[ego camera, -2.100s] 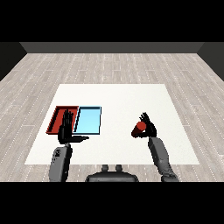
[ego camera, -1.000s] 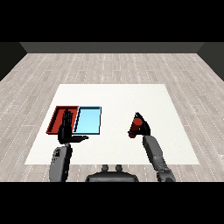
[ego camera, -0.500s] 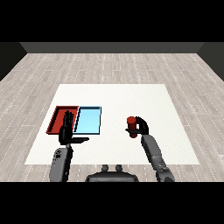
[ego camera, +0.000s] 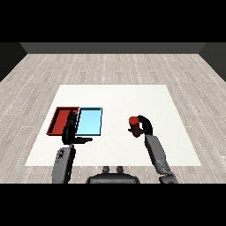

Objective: Pick the red can and put it in the red box

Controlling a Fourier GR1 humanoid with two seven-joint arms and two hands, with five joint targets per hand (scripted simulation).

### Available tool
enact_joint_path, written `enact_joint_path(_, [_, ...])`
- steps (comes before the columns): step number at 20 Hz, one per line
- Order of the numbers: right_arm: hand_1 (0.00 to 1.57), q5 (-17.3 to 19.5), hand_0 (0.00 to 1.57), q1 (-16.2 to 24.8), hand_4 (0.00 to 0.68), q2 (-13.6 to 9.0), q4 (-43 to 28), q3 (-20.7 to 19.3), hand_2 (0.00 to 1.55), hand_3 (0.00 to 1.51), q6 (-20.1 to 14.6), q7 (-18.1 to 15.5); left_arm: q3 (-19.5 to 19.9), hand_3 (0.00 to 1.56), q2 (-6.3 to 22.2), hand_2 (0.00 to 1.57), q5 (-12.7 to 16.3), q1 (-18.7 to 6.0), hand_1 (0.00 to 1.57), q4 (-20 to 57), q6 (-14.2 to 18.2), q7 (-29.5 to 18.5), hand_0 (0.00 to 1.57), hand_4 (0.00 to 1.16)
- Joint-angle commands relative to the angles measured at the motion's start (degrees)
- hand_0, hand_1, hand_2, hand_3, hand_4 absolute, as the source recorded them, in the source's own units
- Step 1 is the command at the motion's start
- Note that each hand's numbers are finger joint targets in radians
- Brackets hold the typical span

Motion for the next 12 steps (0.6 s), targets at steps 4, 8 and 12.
enact_joint_path(4, [1.44, -0.8, 1.44, 6.04, 0.622, -2.04, -16.77, 1.73, 1.43, 1.38, 1.32, 5.47, -0.75, 0.0, 2.4, 0.0, 1.25, 1.56, 0.0, -5.26, -2.71, 5.33, 0.0, 0.0])
enact_joint_path(8, [1.46, -3.22, 1.46, 5.44, 0.659, -2.11, -21.16, 0.42, 1.44, 1.39, 2.13, 6.68, -6.09, 0.0, -1.45, 0.0, -2.08, -1.91, 0.0, -1.87, 1.87, 6.4, 0.0, 0.0])
enact_joint_path(12, [1.44, -1.39, 1.44, 7.59, 0.651, 0.63, -29.71, 3.64, 1.43, 1.39, -1.1, 10.7, -8.53, 0.0, -1.5, 0.0, -2.75, -0.17, 0.0, -2.49, 2.84, 7.17, 0.0, 0.0])
